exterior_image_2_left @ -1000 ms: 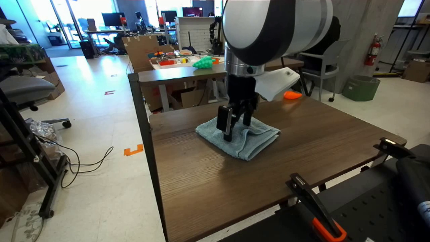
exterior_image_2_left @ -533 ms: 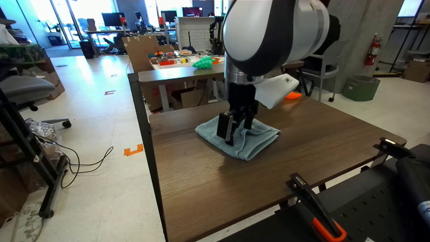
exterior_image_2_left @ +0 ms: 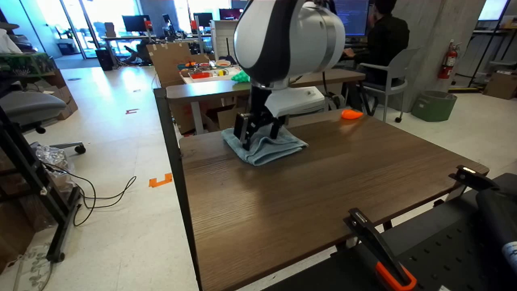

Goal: Use the blue towel to wipe the tabletop

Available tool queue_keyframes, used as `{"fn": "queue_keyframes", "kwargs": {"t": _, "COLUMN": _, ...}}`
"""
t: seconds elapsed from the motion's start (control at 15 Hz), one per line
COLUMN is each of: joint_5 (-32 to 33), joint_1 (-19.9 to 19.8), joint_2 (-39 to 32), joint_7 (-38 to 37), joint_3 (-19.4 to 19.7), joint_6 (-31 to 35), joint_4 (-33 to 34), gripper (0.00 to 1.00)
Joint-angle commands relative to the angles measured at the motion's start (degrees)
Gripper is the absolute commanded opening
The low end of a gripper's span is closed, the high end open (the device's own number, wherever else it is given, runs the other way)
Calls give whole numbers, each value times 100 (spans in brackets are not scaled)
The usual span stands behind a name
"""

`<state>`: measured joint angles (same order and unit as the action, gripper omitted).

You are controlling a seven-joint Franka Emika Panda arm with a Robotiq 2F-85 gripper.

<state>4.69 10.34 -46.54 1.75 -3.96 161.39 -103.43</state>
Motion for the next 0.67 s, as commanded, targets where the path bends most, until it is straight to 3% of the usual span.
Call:
{"fn": "queue_keyframes", "kwargs": {"t": 0.0, "joint_5": -312, "joint_1": 0, "joint_2": -659, "joint_7": -458, "joint_3": 18, "joint_6": -312, "joint_4": 1242, "gripper": 100}}
{"fn": "queue_keyframes", "kwargs": {"t": 0.2, "joint_5": -290, "joint_1": -67, "joint_2": -950, "joint_7": -378, "joint_3": -55, "joint_6": -550, "joint_4": 1790, "gripper": 100}}
{"fn": "queue_keyframes", "kwargs": {"t": 0.4, "joint_5": -148, "joint_1": -209, "joint_2": -1138, "joint_7": 187, "joint_3": -227, "joint_6": -1142, "joint_4": 2223, "gripper": 100}}
{"fn": "queue_keyframes", "kwargs": {"t": 0.47, "joint_5": -83, "joint_1": 123, "joint_2": -777, "joint_7": 54, "joint_3": -263, "joint_6": -552, "joint_4": 1206, "gripper": 100}}
{"fn": "queue_keyframes", "kwargs": {"t": 0.6, "joint_5": 83, "joint_1": 207, "joint_2": -566, "joint_7": 374, "joint_3": -381, "joint_6": -391, "joint_4": 712, "gripper": 100}}
